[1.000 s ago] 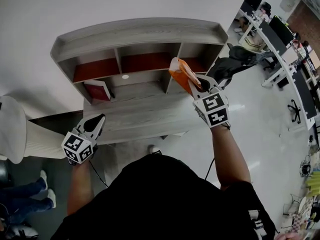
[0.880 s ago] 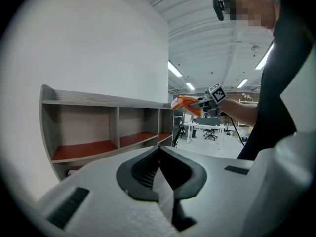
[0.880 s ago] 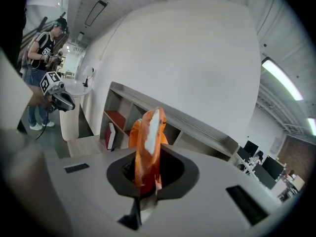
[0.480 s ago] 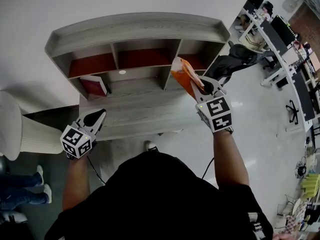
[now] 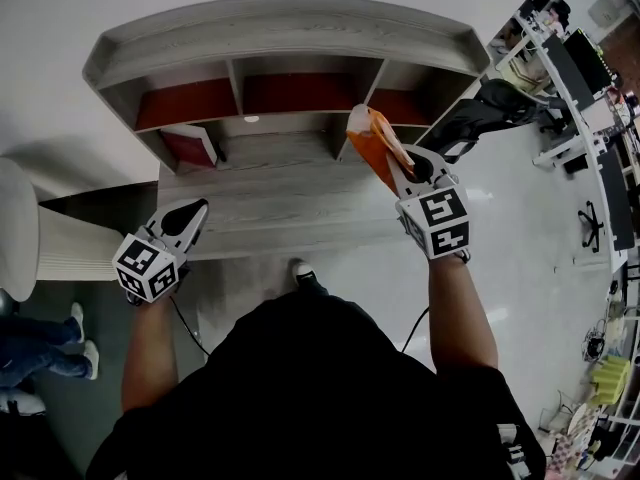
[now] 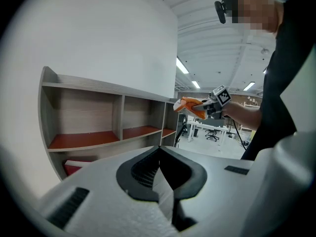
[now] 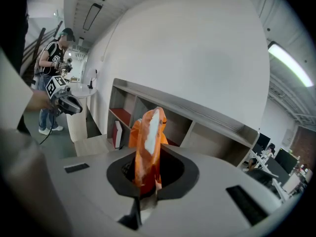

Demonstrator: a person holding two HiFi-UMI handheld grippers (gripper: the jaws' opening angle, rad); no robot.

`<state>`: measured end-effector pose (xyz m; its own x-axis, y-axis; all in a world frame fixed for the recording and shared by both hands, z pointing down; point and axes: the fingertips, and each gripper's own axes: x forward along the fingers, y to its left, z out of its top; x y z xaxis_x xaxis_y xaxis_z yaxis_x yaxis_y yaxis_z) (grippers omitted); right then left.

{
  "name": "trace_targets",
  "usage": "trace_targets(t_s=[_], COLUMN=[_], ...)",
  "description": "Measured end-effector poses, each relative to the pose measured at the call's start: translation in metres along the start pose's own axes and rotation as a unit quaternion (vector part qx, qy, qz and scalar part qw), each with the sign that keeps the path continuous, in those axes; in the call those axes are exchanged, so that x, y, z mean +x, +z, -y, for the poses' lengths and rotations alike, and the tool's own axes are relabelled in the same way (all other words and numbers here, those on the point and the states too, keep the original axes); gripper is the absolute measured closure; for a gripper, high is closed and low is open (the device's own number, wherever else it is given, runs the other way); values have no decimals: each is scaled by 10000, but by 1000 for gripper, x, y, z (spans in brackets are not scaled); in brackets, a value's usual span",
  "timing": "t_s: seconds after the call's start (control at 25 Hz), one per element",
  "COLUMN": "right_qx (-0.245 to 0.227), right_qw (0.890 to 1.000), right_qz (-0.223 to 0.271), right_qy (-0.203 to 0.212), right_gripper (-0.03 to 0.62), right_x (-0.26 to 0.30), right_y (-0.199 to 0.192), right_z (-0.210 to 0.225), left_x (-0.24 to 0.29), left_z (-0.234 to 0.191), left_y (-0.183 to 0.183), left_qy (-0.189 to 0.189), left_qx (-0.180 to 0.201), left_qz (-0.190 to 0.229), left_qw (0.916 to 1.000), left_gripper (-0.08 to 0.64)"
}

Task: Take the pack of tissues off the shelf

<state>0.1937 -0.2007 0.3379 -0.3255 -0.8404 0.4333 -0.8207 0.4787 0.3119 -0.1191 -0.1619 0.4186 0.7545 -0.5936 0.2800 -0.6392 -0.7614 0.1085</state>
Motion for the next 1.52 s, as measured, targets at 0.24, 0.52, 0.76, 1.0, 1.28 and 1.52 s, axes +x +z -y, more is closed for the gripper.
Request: trace_targets(t_s=[0.24,0.52,0.76,1.0,1.28,1.52], right_qx=[157,375,588,751,879,983], right_qw=[9996,9981,9950,9910,9865,9827], right_qz=[-201,-333,-543,-730,-969,-1180], right_qy=[143,363,596,839,981,1036], right_gripper=[574,574,574,574,574,574], right_x=[27,50,76,102,131,148], right_y=[-28,-58,-92,-120,-151,-184], right_z=[0,-3,-14,-26,-34,-39], left_x=[14,30,49,69,89,105], left_z=[-1,0,-1,-3,-9,-14], left_y=[-7,-21,-39,-56,-81,-97], left_qy=[-31,-46,-148,-265,-310,-341], left_qx=[-67,-152,-219,-299,-490,-579], left_qz=[-137,-341,-575,-729,-830,-896], left_qw=[9999,9993,9980,9965,9949,9937], left_gripper=[541,541,541,541,541,541])
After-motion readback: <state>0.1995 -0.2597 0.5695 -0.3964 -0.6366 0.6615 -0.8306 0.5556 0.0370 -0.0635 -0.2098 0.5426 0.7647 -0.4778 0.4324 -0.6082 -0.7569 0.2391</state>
